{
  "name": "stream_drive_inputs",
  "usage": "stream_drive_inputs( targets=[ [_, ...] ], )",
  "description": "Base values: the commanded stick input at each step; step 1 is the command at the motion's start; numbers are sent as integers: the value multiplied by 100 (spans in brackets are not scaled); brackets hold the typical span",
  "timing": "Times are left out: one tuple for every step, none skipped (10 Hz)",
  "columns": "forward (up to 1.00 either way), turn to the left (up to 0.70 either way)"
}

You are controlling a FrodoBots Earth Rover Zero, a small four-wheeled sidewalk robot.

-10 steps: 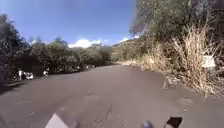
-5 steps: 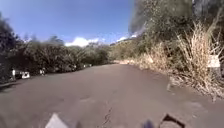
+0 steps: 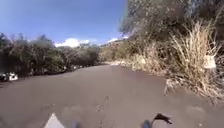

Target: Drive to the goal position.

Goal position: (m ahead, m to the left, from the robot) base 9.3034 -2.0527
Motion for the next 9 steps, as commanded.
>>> stream_drive_inputs(
  targets=[
    [50,-17],
    [50,-37],
    [50,-47],
    [50,-37],
    [50,-27],
    [50,-17],
    [50,-7],
    [50,0],
    [50,0]
  ],
)
